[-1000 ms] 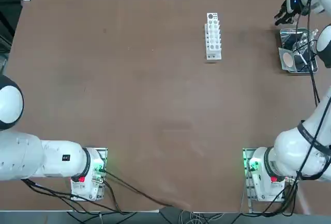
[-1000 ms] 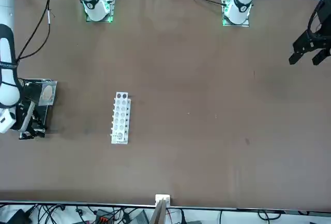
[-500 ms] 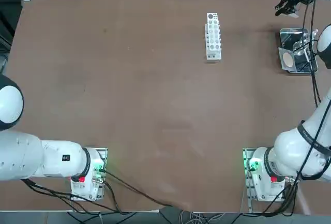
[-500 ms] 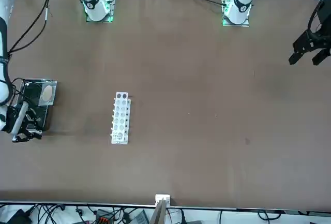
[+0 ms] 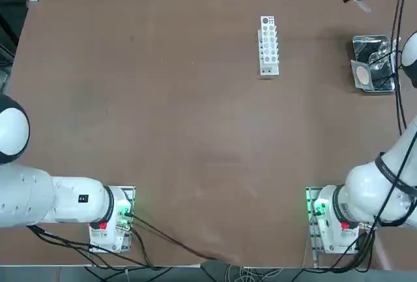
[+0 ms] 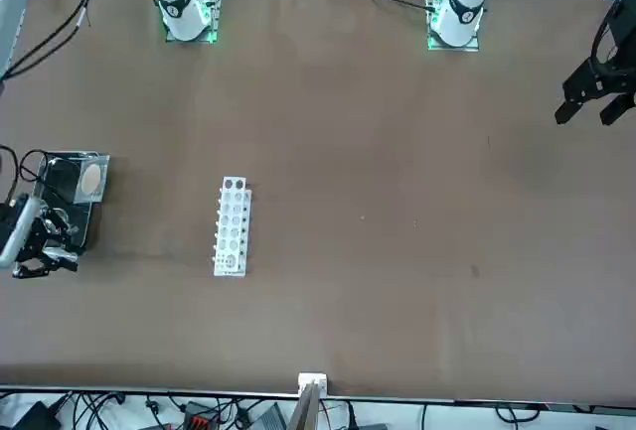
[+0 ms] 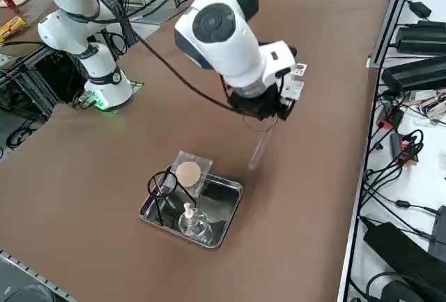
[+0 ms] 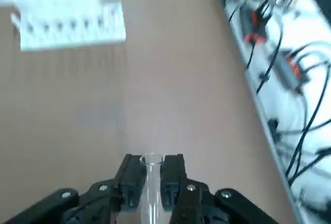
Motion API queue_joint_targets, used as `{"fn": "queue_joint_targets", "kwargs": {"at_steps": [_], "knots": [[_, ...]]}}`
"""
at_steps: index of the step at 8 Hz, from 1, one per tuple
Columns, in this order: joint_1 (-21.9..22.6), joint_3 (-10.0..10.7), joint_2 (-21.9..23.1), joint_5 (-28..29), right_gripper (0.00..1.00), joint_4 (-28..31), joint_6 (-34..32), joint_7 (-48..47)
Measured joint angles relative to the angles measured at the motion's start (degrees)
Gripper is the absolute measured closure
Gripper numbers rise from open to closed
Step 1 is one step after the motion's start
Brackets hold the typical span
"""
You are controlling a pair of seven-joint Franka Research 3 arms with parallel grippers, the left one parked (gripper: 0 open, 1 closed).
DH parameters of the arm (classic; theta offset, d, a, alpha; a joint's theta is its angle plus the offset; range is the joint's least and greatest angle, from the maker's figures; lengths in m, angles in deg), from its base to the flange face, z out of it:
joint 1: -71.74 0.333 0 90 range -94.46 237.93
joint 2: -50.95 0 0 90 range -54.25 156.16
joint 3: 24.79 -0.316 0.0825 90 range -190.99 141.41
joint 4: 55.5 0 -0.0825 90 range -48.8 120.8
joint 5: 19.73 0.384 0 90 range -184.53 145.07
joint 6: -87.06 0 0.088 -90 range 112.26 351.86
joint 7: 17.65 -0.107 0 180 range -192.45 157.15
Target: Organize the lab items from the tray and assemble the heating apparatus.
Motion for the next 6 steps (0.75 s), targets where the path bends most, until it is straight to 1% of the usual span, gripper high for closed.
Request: {"fn": "queue_joint_targets", "kwargs": {"at_steps": [1,2,4,5,6], "knots": [[0.13,-0.26,0.75,4.66,0.78,-0.04,-1.14,0.00],[0.01,-1.00,1.04,10.09,0.78,0.00,-2.59,0.06],[0.02,-2.90,0.95,23.05,0.78,1.07,-4.86,1.52],[0.16,-3.33,0.82,28.69,0.78,1.79,-6.87,2.45],[0.37,-3.91,0.65,32.24,0.78,2.05,-8.75,3.07]]}}
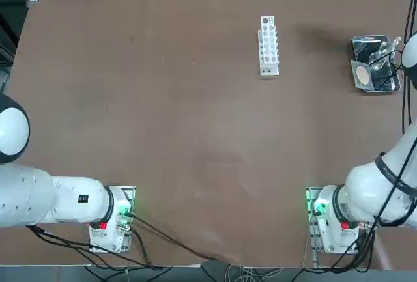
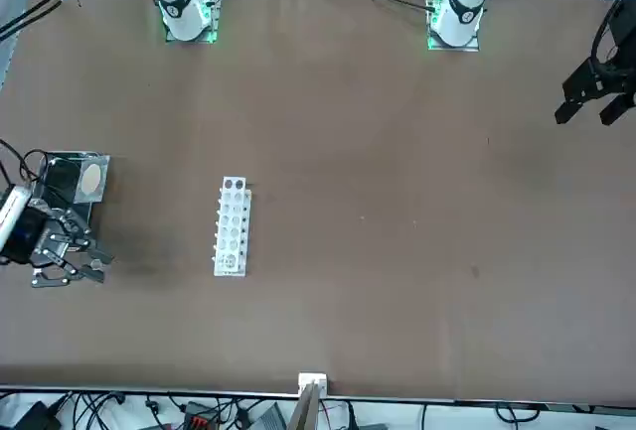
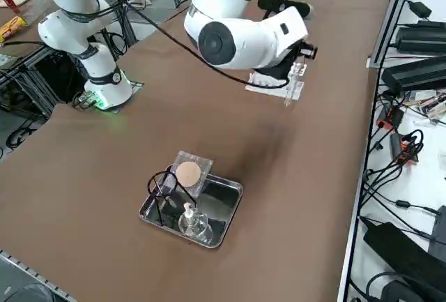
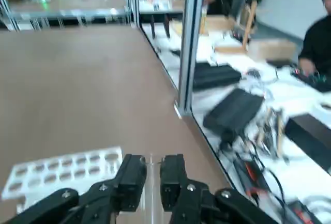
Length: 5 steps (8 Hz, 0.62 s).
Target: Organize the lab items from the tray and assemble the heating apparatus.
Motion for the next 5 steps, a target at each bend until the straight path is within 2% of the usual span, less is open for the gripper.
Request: {"fn": "queue_joint_targets", "kwargs": {"at_steps": [2,5], "knots": [[1.10,-3.22,-0.18,6.62,0.78,1.28,-1.38,1.53],[2.53,-8.31,-1.36,19.24,0.78,8.64,-1.93,11.30]]}}
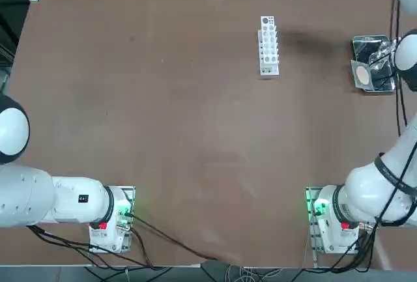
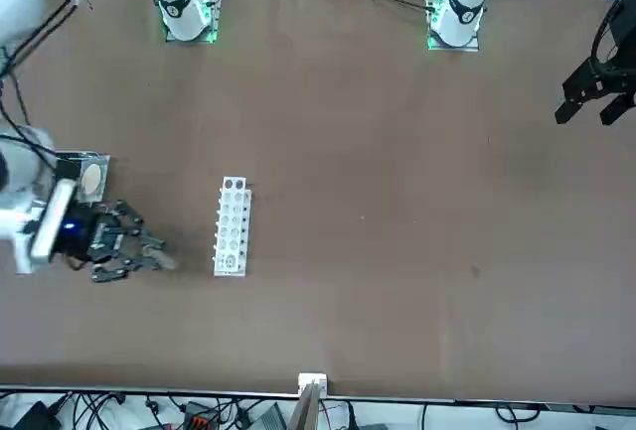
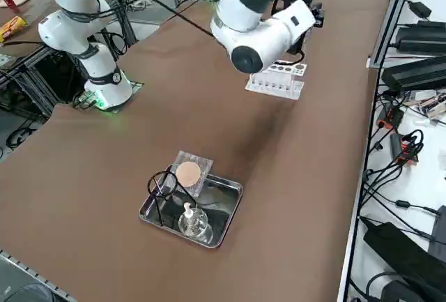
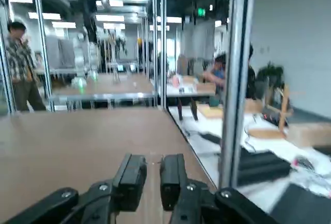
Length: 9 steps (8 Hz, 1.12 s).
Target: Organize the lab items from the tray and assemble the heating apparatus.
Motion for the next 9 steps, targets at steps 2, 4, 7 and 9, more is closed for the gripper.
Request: {"fn": "queue_joint_targets", "kwargs": {"at_steps": [2,4,7,9], "knots": [[1.21,-1.39,-2.79,6.83,0.78,2.65,-0.96,7.53],[3.03,-1.52,-5.88,11.76,0.78,2.98,-1.56,14.21],[3.41,-1.51,-7.51,12.96,0.78,3.00,-2.04,16.03],[3.15,-1.34,-7.59,12.96,0.78,3.15,-2.06,16.03]]}}
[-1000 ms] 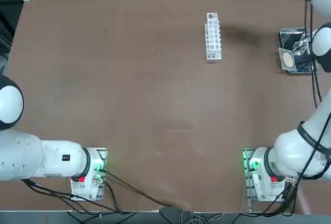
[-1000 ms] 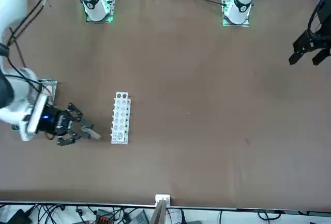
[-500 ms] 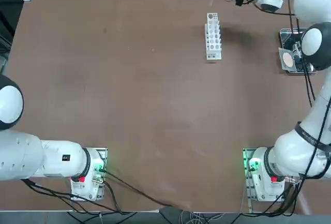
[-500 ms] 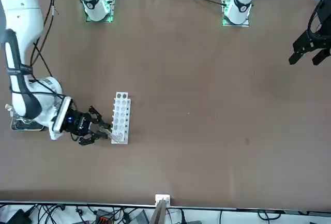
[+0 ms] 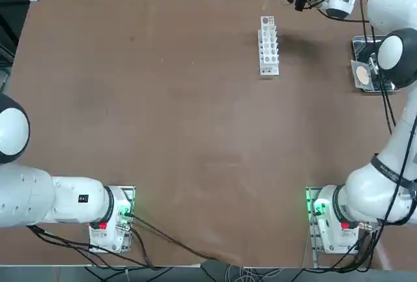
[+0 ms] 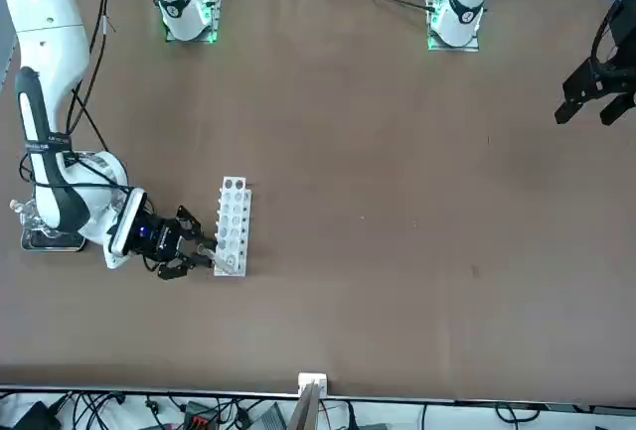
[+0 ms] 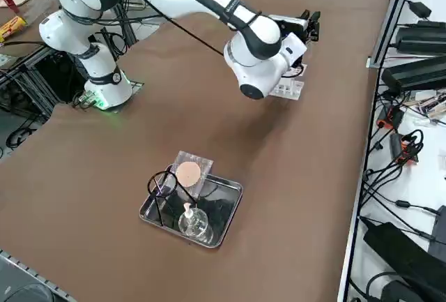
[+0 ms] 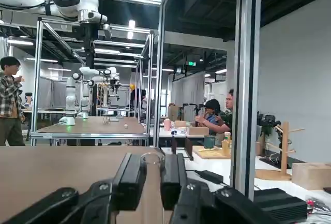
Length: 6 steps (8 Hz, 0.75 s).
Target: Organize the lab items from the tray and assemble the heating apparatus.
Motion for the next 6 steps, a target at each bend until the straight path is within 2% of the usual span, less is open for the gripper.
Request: {"fn": "queue_joint_targets", "kwargs": {"at_steps": [6], "knots": [[-1.09,0.36,-0.37,-1.71,0.78,1.38,-0.05,-0.01]]}}
